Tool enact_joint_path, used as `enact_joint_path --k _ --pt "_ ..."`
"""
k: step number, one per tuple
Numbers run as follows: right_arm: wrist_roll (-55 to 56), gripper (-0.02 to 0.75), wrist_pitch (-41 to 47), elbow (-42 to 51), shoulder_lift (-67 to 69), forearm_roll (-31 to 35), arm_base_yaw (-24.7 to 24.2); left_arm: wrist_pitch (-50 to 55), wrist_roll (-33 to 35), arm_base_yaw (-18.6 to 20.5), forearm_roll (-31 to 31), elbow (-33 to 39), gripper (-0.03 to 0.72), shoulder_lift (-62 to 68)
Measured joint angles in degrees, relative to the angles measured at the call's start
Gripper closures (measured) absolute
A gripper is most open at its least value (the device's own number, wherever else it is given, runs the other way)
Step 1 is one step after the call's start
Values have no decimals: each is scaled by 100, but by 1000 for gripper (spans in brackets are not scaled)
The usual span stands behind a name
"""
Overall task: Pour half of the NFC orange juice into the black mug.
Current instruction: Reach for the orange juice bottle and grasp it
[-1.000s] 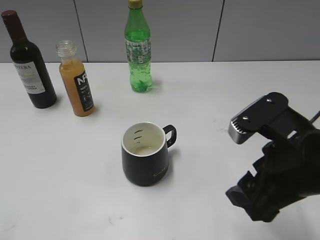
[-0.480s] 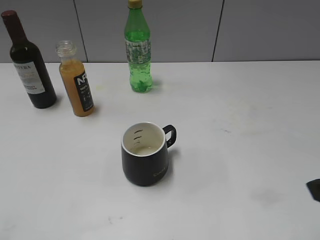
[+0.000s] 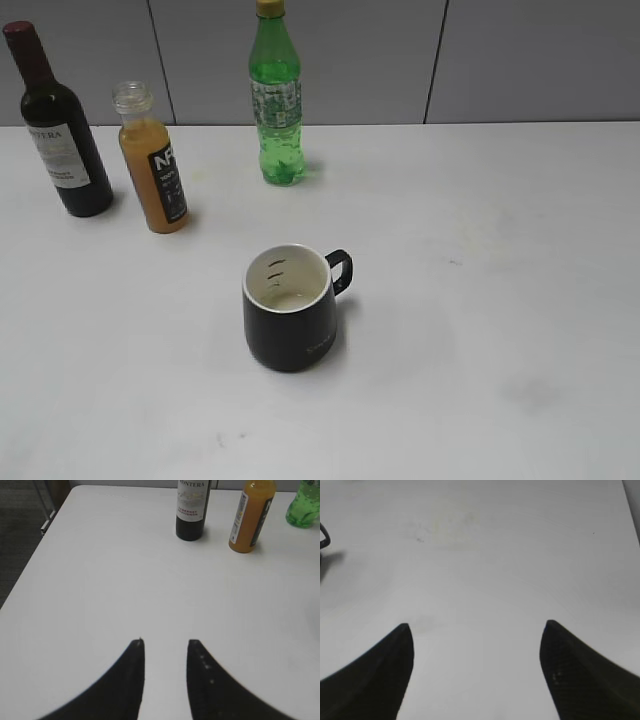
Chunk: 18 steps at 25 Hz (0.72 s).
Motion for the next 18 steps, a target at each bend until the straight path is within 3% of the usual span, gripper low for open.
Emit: enact_joint_path --k 10,18 --pt "-56 143 19 783 -1558 -117 -277 0 0 0 0 0 454 0" --pt "-56 144 14 789 -1686 -134 -318 0 0 0 0 0 454 0"
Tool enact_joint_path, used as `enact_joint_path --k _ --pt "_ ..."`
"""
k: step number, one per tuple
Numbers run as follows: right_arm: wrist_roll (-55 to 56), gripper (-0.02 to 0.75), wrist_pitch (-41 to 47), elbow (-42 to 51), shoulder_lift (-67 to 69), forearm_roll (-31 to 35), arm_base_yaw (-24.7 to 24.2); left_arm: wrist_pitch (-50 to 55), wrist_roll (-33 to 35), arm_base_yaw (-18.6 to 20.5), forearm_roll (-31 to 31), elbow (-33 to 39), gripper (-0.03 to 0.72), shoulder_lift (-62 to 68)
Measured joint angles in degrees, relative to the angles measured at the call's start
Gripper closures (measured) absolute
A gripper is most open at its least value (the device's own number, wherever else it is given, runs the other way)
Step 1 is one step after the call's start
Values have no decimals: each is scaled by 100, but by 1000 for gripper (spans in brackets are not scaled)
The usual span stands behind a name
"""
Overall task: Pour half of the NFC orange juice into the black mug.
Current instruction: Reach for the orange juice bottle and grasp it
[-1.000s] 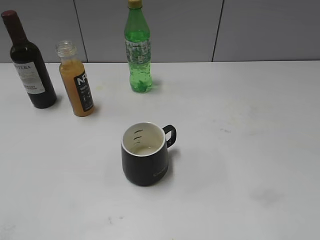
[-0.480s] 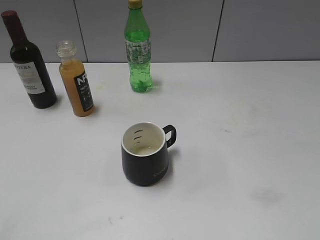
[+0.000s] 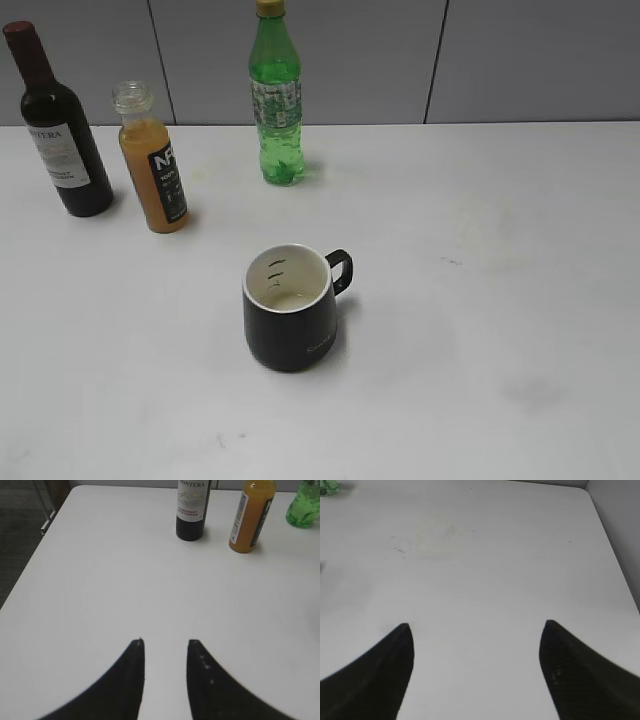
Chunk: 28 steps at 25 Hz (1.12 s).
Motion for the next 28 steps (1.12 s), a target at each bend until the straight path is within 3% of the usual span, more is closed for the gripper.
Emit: enact_joint_path --k 28 --pt "0 145 0 6 0 -1 0 0 0 0 0 0 454 0"
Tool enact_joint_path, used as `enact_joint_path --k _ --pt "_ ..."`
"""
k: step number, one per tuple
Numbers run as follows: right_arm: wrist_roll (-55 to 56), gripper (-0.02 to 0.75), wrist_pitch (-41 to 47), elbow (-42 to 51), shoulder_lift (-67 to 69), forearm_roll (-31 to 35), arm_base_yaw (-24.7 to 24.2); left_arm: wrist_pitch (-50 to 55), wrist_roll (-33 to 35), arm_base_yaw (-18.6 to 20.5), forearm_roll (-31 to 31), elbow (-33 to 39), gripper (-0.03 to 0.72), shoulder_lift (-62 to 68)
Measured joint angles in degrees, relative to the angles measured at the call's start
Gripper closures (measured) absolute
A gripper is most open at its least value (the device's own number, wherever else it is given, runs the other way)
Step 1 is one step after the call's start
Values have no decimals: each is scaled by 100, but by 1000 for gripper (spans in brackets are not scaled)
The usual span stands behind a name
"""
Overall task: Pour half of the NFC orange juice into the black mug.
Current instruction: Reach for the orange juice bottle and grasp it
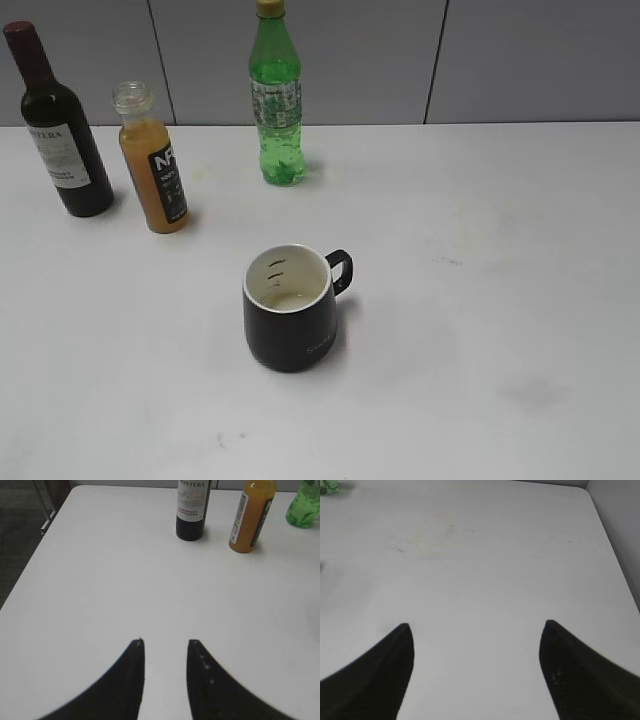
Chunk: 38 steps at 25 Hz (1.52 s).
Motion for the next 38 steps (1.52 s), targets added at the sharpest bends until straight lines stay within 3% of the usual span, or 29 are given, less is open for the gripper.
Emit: enact_joint_path --k 22,24,27,28,31,38 --pt "0 145 0 0 0 0 0 -6 0 0 61 0 440 0" --pt "0 145 0 0 0 0 0 -18 0 0 68 0 381 0" --pt "0 145 0 0 0 0 0 -18 0 0 73 0 136 0" --pt "0 145 0 0 0 0 0 -18 0 0 73 0 97 0" --pt "0 145 0 0 0 0 0 -18 0 0 78 0 53 0" --pt "0 145 0 0 0 0 0 -18 0 0 78 0 46 0"
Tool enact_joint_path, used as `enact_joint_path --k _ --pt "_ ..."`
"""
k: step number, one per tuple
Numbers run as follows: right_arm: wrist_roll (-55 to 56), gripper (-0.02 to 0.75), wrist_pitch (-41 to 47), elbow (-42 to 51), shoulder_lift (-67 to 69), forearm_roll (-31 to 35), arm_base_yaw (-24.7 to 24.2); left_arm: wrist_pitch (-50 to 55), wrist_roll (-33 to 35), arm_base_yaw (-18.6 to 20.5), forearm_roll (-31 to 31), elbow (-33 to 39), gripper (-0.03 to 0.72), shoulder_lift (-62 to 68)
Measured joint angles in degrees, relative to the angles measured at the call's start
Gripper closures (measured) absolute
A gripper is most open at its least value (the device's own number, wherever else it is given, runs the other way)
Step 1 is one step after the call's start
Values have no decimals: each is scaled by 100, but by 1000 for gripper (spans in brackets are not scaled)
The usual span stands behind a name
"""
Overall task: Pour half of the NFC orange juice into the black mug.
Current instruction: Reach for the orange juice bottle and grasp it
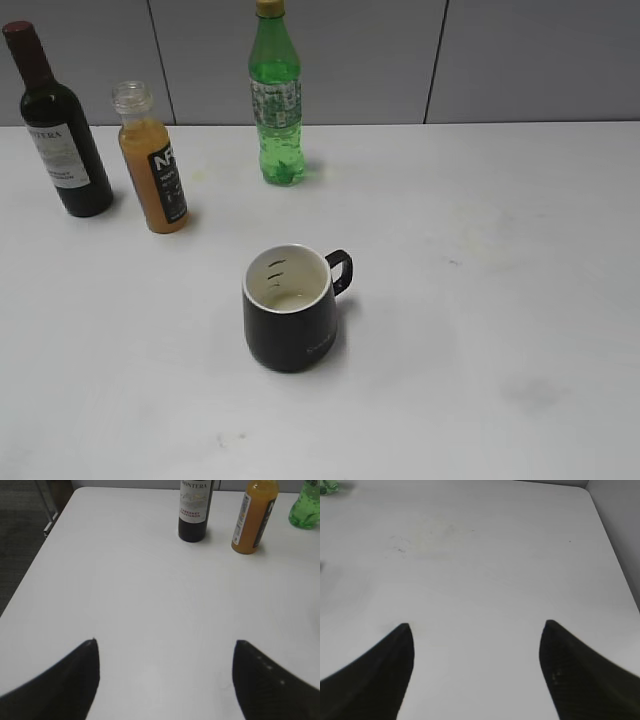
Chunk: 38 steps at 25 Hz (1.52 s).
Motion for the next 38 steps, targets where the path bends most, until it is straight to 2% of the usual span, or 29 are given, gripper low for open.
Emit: enact_joint_path --k 4,8,13,20,23,31,38 --pt "0 146 0 0 0 0 0 -270 0 0 0 -59 46 0" --pt "0 146 0 0 0 0 0 -1408 0 0 0 -39 48 110" --pt "0 146 0 0 0 0 0 -3153 0 0 -116 350 49 895" --pt "0 146 0 0 0 0 0 -6749 0 -97 -192 1116 53 2579" --pt "0 146 0 0 0 0 0 -7788 0 -207 -21 1166 57 3489" --pt "0 146 0 0 0 0 0 -9899 0 -857 135 1191 69 6047" --pt "0 146 0 0 0 0 0 -10892 0 -928 279 965 70 8065"
